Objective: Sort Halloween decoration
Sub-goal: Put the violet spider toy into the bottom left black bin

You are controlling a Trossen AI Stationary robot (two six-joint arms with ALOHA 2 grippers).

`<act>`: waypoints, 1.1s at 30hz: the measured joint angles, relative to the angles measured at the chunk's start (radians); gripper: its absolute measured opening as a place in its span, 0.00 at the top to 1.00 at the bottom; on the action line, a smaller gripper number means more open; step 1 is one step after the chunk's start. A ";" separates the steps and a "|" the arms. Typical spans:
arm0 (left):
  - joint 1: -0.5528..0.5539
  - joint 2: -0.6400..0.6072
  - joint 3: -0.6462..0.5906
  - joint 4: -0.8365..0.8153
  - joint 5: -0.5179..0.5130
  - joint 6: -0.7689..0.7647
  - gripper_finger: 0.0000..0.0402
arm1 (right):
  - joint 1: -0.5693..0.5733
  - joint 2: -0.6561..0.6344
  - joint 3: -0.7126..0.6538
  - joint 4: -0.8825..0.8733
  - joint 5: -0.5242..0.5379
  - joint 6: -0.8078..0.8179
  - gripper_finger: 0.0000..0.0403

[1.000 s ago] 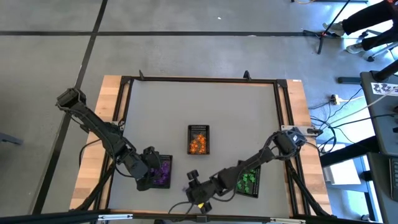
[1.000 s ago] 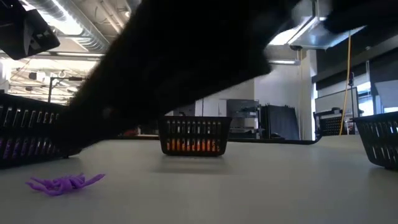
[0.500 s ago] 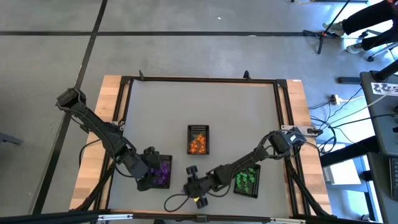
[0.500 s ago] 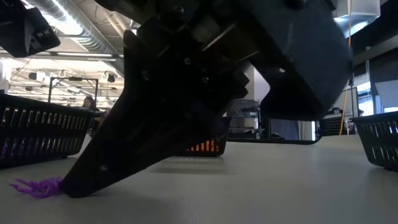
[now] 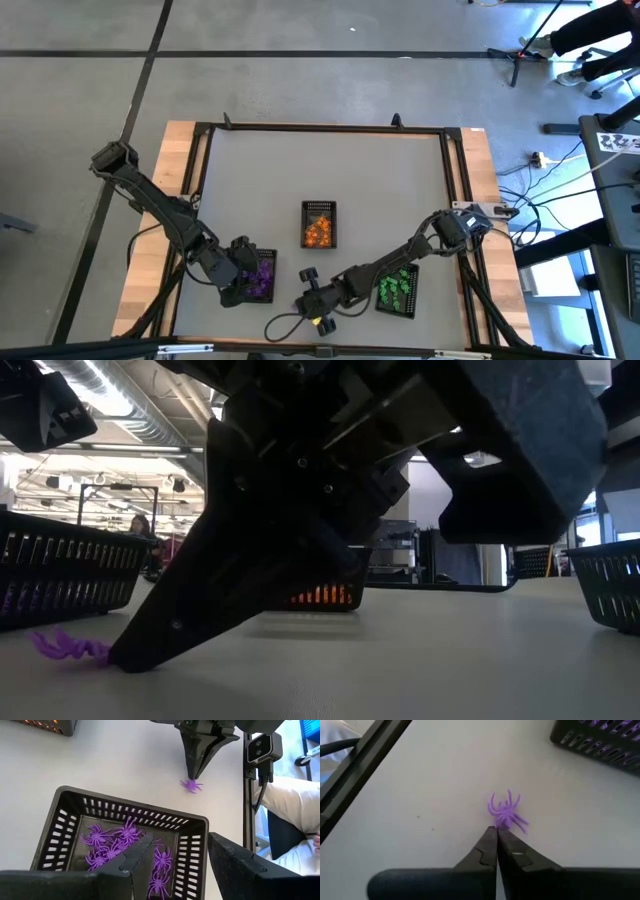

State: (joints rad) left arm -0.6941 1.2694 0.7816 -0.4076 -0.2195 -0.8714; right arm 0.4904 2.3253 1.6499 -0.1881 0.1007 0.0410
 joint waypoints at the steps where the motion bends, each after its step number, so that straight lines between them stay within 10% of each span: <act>1: 0.000 0.000 0.000 0.000 0.000 0.000 0.57 | 0.000 0.000 0.005 -0.006 0.001 0.000 0.99; 23: 0.000 0.000 0.000 0.001 0.000 0.000 0.57 | 0.001 -0.014 0.157 -0.225 0.292 -0.047 1.00; 33: 0.000 0.000 0.000 0.006 -0.015 -0.006 0.57 | 0.043 -0.079 0.157 -0.302 0.600 0.020 1.00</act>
State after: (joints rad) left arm -0.6944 1.2697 0.7818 -0.4013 -0.2348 -0.8773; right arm 0.5332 2.2463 1.8065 -0.4904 0.7011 0.0608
